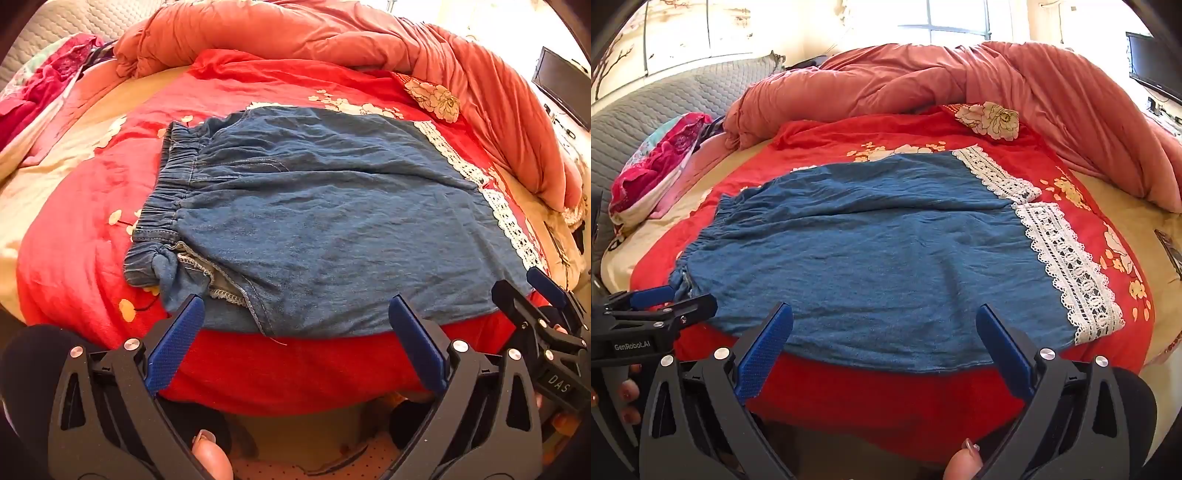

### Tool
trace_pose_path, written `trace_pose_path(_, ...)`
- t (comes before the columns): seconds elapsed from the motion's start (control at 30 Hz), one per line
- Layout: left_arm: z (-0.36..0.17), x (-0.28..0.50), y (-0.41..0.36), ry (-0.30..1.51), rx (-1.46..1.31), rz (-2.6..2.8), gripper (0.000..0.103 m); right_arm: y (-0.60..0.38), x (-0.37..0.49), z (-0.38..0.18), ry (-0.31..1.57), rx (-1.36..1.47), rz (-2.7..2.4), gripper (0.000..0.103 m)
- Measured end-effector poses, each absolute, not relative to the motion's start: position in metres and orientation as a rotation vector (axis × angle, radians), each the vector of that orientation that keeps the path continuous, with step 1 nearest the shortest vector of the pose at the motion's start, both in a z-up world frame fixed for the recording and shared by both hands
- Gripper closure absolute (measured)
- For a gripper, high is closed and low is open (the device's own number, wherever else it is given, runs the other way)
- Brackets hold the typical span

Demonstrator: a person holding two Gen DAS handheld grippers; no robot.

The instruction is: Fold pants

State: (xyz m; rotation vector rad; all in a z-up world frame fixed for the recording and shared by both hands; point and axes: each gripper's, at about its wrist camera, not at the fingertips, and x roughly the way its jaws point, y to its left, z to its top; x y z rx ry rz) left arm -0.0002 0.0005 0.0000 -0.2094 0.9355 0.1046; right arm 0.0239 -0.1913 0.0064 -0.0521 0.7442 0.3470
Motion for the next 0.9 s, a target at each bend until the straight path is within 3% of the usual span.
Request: trace_pose_path(0.9,0.006,-0.004,-0.007,0.915,-0.174,0.103,0.009,-0.19,0.021,0.007,0.731,-0.053,0.342,0.004)
